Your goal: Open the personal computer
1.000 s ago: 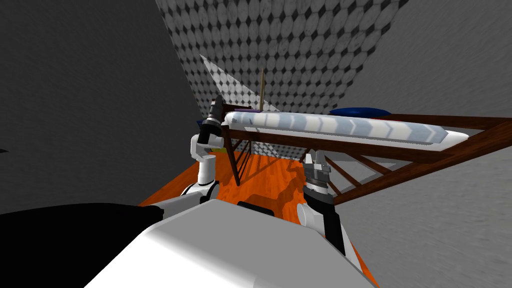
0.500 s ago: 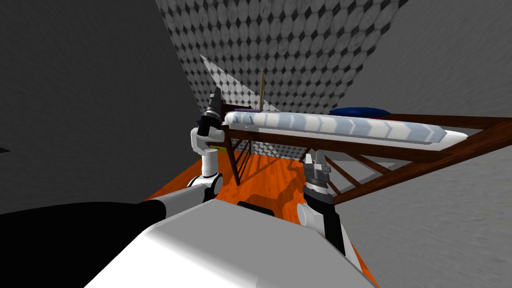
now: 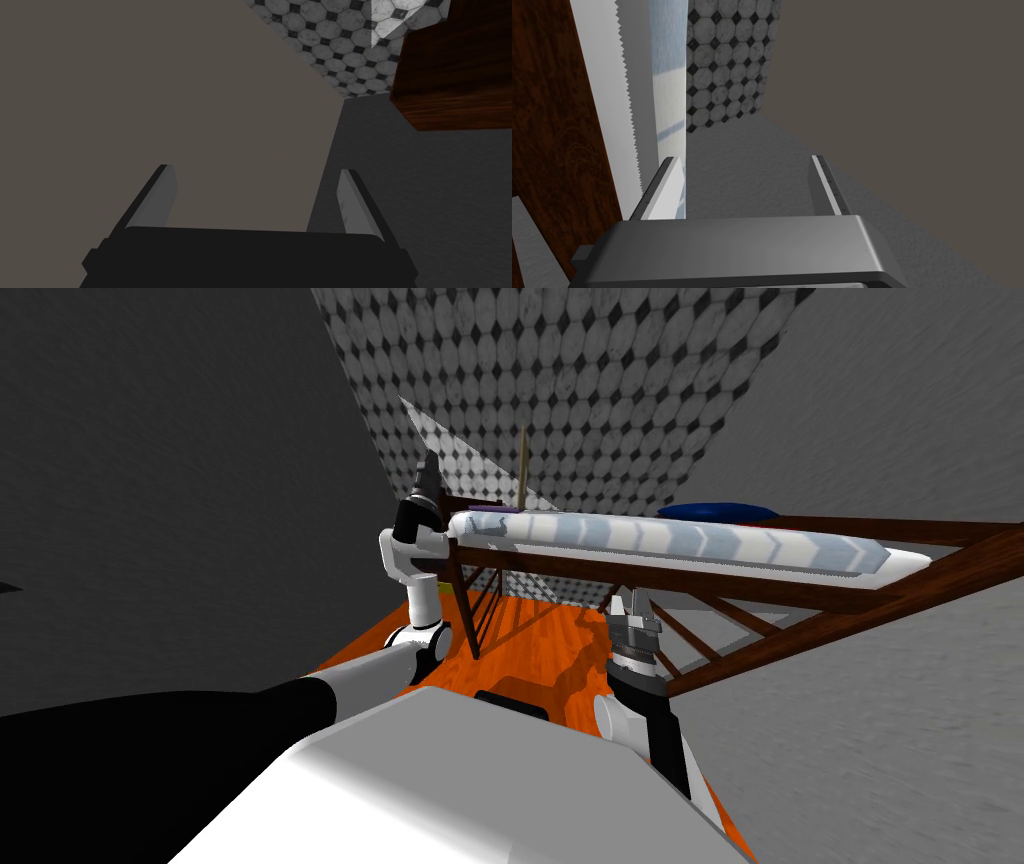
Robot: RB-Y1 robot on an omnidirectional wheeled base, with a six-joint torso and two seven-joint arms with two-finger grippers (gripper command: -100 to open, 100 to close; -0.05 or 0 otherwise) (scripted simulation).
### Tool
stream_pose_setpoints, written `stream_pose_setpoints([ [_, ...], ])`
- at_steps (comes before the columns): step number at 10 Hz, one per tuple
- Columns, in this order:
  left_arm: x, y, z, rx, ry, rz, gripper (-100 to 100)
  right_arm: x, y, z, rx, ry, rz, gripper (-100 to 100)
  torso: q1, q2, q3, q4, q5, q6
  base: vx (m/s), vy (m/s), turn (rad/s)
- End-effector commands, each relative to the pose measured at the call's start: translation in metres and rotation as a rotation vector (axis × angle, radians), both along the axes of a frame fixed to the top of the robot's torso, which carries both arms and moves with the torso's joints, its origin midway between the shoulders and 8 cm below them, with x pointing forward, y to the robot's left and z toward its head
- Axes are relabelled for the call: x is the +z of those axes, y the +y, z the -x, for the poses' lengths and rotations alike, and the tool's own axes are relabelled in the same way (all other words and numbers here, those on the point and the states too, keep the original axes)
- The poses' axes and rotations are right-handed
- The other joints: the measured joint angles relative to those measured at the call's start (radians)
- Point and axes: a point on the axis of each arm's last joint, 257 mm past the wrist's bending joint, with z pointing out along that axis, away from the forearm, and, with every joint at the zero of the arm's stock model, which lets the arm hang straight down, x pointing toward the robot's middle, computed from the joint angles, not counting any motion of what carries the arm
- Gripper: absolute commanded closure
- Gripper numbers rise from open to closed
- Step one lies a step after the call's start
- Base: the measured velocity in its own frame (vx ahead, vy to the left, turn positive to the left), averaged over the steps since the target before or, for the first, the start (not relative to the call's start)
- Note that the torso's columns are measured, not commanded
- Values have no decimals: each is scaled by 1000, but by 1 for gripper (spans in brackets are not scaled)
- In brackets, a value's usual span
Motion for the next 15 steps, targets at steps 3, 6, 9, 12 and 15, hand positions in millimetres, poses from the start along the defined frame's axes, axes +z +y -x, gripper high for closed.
stream_pose_setpoints([
  [3,26,3,-4,19,8,30,-100,0,0,0,0,0,0,0,0,0,0,0,0,0,7,-17,-1],
  [6,39,7,-11,35,32,57,-100,0,0,0,0,0,0,0,0,0,0,0,0,0,13,-19,-2],
  [9,52,9,-17,46,60,84,-100,0,0,0,0,0,0,0,0,0,0,0,0,0,21,-22,-3],
  [12,53,17,-37,76,151,126,-100,0,0,0,0,0,0,0,0,0,0,0,0,0,33,-37,-8],
  [15,67,12,-42,70,185,156,-100,0,0,0,0,0,0,0,1,1,1,0,0,0,34,-33,-7],
])
